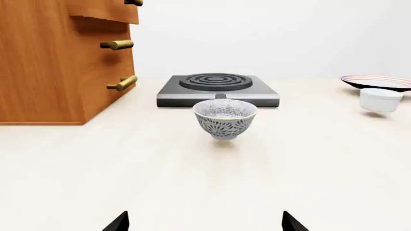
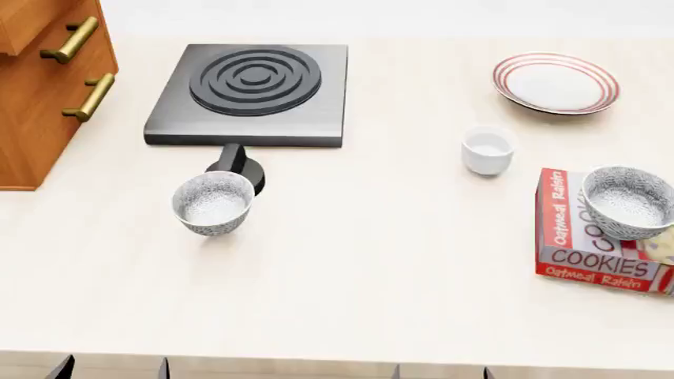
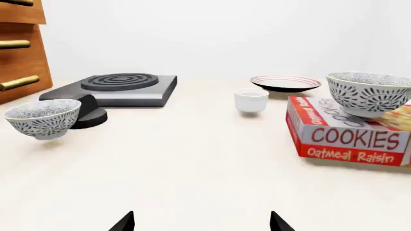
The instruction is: Pick the akita bowl on the cookies box and place it on the plate.
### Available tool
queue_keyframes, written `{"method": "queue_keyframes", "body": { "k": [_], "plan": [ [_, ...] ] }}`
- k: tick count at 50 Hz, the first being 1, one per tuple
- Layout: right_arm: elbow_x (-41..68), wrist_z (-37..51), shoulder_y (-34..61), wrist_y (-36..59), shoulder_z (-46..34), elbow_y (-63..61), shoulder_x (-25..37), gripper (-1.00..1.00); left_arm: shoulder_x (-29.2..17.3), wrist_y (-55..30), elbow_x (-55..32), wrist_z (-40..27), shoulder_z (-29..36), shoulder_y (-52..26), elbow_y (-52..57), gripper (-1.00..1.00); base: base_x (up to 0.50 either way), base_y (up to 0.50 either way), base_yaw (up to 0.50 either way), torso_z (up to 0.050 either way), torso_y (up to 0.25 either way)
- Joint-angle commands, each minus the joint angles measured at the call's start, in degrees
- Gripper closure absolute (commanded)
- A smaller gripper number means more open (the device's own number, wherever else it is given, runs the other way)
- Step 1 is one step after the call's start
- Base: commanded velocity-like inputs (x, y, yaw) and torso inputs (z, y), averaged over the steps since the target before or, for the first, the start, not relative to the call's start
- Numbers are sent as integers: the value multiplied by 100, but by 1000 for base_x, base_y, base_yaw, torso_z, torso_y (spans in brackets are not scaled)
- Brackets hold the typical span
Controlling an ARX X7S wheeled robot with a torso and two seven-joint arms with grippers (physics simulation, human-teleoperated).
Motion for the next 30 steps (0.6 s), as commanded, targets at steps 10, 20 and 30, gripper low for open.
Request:
{"method": "queue_keyframes", "body": {
  "k": [10, 20, 30],
  "plan": [
    [251, 278, -53, -154, -324, -44, 249, -100, -238, 68, -251, -320, 262, 16, -4, -100, 0, 0, 0, 0, 0],
    [328, 536, -65, -380, -341, -109, 327, -100, -301, 259, -369, -596, 249, -59, -13, -100, 0, 0, 0, 0, 0],
    [152, 828, -27, 115, -325, -1250, 528, -100, -444, 594, -325, -916, 180, -229, 848, -100, 412, 0, 0, 0, 0]
  ]
}}
